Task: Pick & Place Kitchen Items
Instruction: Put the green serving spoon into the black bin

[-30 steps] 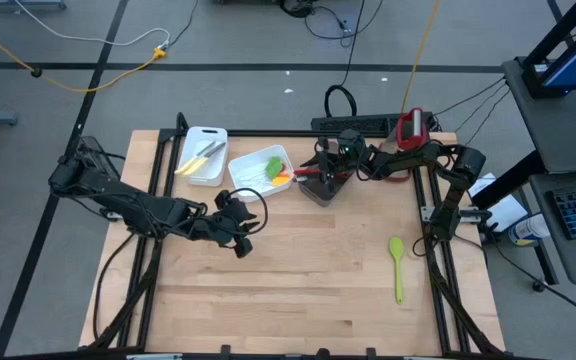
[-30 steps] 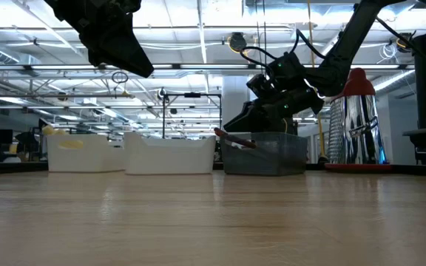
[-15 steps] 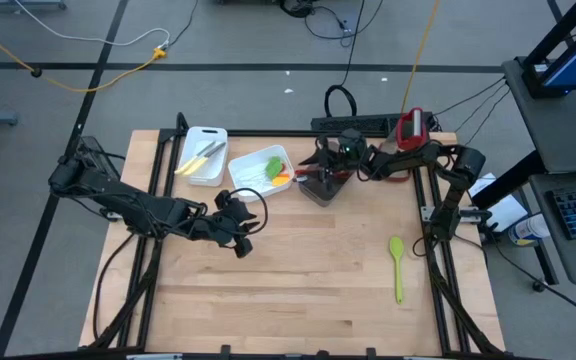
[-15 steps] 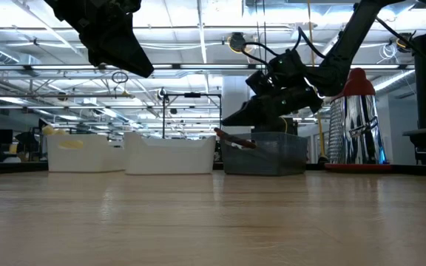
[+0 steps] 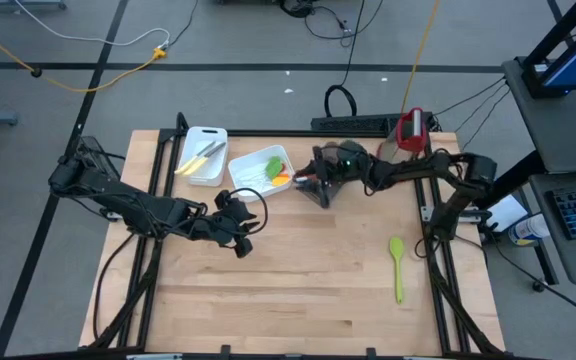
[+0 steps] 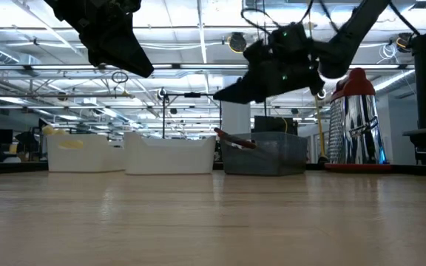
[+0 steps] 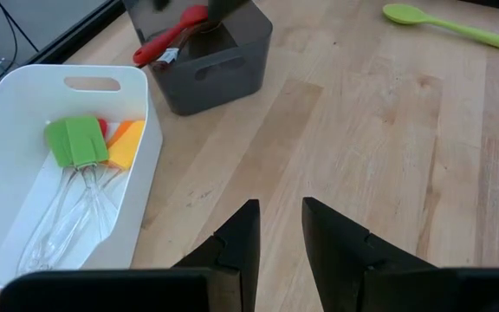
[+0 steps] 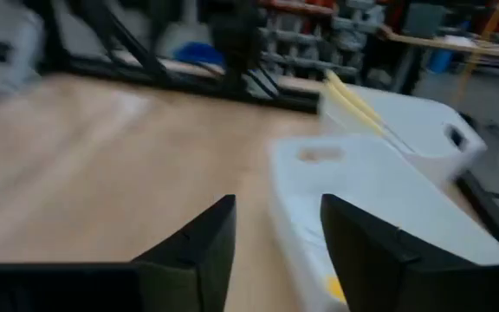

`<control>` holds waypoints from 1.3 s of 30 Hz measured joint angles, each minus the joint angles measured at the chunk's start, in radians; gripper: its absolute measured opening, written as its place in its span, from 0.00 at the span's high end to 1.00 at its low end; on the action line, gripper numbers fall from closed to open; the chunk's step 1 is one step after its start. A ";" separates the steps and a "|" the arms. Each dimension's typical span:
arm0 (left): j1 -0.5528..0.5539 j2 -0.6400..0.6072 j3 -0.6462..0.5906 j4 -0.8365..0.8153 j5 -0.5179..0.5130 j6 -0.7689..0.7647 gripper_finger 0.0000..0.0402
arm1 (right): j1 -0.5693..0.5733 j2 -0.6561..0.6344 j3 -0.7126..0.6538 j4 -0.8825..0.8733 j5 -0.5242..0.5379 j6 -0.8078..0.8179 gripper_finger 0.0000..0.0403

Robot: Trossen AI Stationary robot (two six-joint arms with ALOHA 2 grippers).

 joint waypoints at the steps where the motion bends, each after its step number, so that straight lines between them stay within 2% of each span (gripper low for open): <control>1: 0.000 0.000 0.000 0.000 0.000 0.000 0.77 | 0.019 -0.013 -0.004 0.002 -0.001 0.027 0.58; 7: 0.000 0.000 0.000 0.000 0.000 0.000 0.77 | 0.146 -0.103 -0.040 -0.106 0.023 0.095 0.52; 11: 0.000 0.000 0.000 0.000 0.000 -0.001 0.77 | 0.237 -0.168 -0.069 -0.268 0.125 0.107 0.53; 15: 0.000 0.000 0.000 0.000 0.000 -0.001 0.77 | 0.337 -0.219 -0.106 -0.436 0.237 0.195 0.55; 20: 0.000 0.000 0.000 0.000 0.000 -0.001 0.77 | 0.476 -0.262 -0.146 -0.568 0.344 0.440 0.55; 25: 0.000 0.000 0.000 0.001 -0.001 -0.010 0.77 | 0.613 -0.304 -0.154 -0.691 0.338 0.689 0.56; 29: 0.000 0.000 0.000 0.001 -0.001 -0.018 0.77 | 0.706 -0.350 -0.154 -0.820 0.281 0.864 0.56; 36: 0.000 0.000 0.000 0.002 -0.002 -0.020 0.77 | 0.836 -0.417 -0.154 -1.068 0.258 1.337 0.58; 39: 0.000 0.000 0.000 0.003 -0.002 -0.021 0.77 | 0.887 -0.429 -0.154 -1.151 0.259 1.485 0.60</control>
